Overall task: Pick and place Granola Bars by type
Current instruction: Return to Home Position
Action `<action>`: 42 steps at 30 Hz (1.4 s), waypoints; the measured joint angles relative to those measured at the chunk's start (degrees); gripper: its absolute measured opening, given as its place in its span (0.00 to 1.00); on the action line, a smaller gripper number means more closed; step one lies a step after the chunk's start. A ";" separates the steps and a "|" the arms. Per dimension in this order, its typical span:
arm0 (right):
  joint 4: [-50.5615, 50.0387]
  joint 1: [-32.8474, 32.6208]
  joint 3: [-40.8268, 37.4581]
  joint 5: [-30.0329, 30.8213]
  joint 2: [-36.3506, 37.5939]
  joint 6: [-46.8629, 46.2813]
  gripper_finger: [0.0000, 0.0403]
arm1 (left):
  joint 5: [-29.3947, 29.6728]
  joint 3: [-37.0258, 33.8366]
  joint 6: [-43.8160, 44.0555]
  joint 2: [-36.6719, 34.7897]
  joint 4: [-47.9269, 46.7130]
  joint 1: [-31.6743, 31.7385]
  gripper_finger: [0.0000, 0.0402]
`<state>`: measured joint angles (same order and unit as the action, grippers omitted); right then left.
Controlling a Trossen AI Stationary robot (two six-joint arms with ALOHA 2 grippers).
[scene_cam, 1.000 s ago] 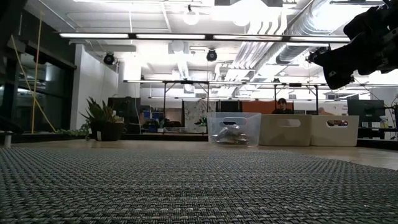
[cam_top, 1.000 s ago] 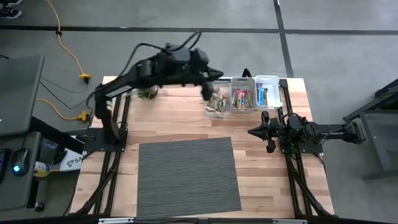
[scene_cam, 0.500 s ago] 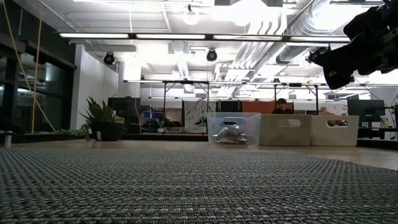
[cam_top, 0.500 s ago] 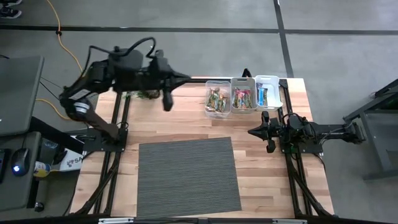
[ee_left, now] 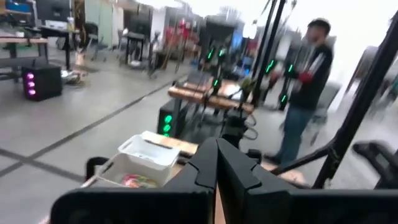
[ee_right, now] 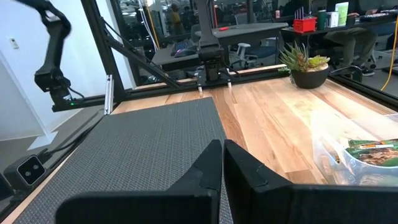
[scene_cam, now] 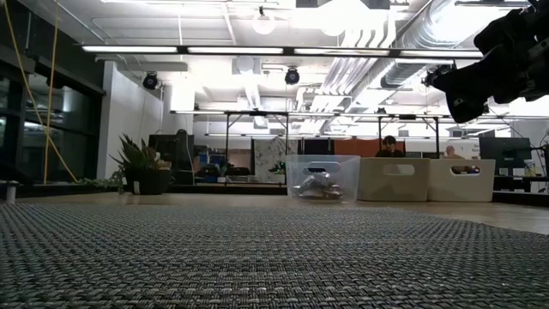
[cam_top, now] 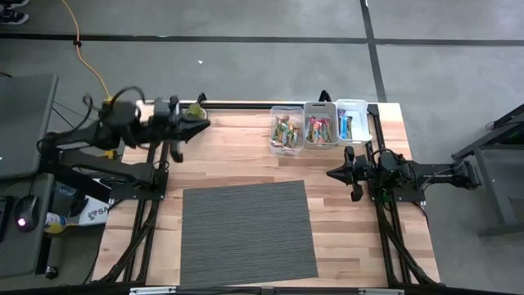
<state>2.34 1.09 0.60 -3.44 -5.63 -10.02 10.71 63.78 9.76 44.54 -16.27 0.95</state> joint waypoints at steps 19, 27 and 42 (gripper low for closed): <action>0.01 -0.01 -0.02 0.00 0.00 0.02 0.00 | -7.62 -52.02 4.35 -41.06 32.85 0.07 0.00; 0.01 0.01 0.00 0.00 0.02 0.00 0.00 | -8.74 -55.58 4.22 -44.16 32.02 0.11 0.00; 0.03 0.01 0.00 0.00 0.02 -0.01 0.00 | -8.98 -62.87 4.03 -44.18 36.35 0.14 0.00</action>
<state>2.37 1.10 0.60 -3.44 -5.61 -10.02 1.73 0.91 13.79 0.36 20.08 1.09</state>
